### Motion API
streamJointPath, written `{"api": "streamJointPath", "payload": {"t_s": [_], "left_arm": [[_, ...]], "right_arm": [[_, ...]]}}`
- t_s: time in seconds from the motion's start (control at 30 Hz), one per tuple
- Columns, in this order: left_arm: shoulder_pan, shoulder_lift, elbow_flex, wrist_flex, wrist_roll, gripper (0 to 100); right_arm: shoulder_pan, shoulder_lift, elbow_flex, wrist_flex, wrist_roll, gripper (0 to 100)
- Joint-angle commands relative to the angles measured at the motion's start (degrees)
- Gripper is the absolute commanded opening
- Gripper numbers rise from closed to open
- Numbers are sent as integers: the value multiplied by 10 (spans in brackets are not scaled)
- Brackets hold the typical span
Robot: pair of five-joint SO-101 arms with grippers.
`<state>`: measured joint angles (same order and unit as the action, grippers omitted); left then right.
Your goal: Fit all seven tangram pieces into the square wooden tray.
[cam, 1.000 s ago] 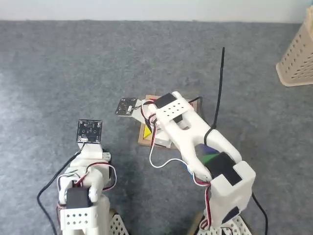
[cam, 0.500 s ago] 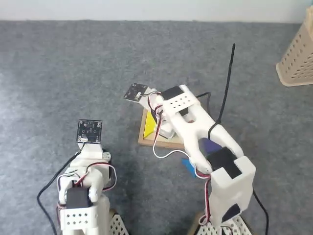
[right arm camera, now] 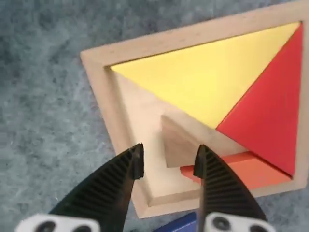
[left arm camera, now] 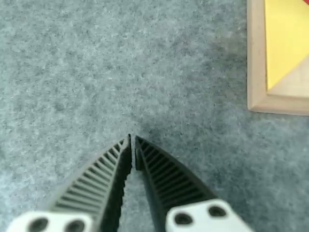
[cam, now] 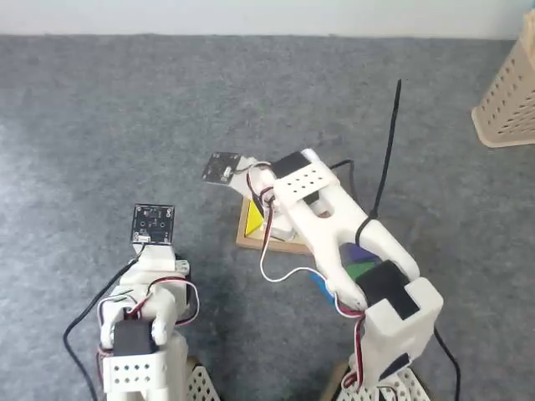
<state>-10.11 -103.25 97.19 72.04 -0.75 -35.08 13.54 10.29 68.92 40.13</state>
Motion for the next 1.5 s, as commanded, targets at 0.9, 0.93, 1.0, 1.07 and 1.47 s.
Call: {"api": "streamJointPath", "payload": {"t_s": [0.9, 0.93, 1.0, 1.07, 1.47], "left_arm": [[-2, -10, -7, 3, 5, 12], [-2, -10, -7, 3, 5, 12], [-2, -10, -7, 3, 5, 12], [-2, -10, -7, 3, 5, 12], [-2, -10, -7, 3, 5, 12]], "right_arm": [[16, 60, -27, -29, -41, 24], [17, 60, -33, -29, -56, 24], [17, 60, -46, -29, -87, 20], [17, 60, -59, -29, -122, 20], [126, 60, -127, -29, -335, 21]]}}
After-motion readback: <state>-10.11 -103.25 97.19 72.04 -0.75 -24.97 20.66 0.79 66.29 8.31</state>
